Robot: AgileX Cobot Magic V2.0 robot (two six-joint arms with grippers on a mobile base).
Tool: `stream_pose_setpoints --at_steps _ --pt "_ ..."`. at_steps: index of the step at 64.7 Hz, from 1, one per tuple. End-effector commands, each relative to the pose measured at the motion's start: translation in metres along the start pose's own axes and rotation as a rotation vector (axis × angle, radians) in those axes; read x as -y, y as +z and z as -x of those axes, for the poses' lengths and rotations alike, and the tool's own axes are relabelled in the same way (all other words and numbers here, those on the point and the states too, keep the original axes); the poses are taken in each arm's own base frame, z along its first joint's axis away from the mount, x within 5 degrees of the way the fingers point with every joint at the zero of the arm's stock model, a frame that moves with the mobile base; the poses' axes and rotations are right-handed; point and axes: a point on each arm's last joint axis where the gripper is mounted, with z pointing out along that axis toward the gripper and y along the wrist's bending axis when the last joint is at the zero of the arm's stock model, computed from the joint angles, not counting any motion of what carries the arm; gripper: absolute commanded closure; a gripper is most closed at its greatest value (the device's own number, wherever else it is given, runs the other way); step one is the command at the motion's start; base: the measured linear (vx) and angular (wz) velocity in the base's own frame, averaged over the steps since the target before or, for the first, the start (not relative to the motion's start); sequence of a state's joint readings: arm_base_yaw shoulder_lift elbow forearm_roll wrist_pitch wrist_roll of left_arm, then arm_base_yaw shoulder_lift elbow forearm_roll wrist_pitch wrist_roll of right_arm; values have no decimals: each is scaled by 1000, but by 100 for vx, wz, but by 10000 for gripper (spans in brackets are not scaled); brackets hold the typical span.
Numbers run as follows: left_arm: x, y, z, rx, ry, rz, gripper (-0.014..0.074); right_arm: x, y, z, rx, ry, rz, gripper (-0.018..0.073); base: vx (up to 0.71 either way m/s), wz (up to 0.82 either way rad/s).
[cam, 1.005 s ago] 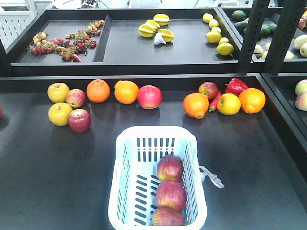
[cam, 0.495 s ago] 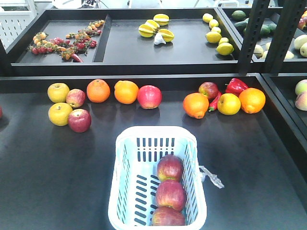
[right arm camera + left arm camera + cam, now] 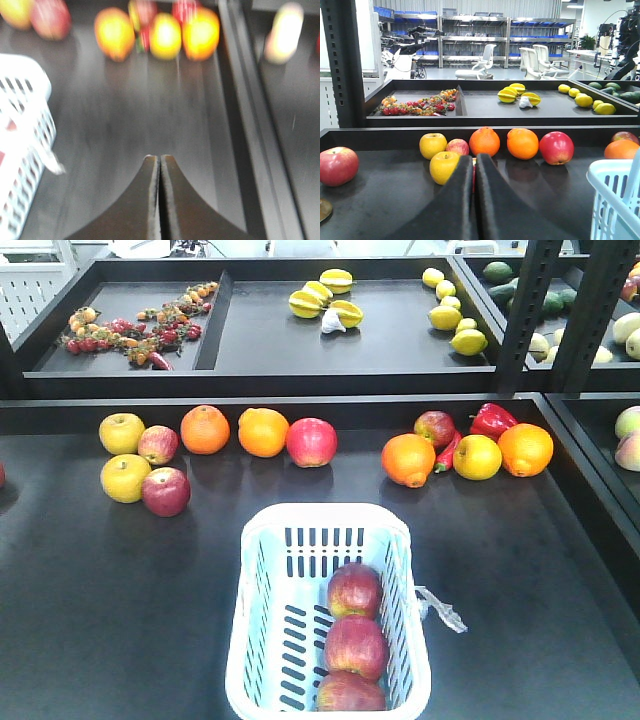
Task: Pick three apples into basket with both arms
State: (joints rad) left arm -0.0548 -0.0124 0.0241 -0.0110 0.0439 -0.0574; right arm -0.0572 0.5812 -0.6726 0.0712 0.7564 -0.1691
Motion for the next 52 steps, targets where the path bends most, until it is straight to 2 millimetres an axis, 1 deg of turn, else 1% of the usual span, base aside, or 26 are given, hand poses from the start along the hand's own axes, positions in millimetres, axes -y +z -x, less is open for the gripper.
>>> stream_pose_setpoints --at_steps 1,20,26,30,37,45,52 --pt "0 -1 0 69 -15 -4 603 1 -14 13 140 -9 -24 568 0 0" --pt "0 -1 0 69 -15 -4 603 3 -45 9 299 19 -66 568 0 0" --pt "0 -1 0 69 -15 -4 603 3 -53 7 331 18 -70 568 0 0" --pt "0 -1 0 69 -15 -4 603 2 -54 3 353 15 -73 568 0 0" --pt "0 -1 0 69 -15 -4 603 0 -44 -12 442 11 -74 568 0 0" --pt "0 -1 0 69 -15 -4 603 -4 -21 -42 531 34 -59 568 0 0" --pt "0 -1 0 69 -15 -4 603 -6 -6 -67 599 44 -54 568 0 0"
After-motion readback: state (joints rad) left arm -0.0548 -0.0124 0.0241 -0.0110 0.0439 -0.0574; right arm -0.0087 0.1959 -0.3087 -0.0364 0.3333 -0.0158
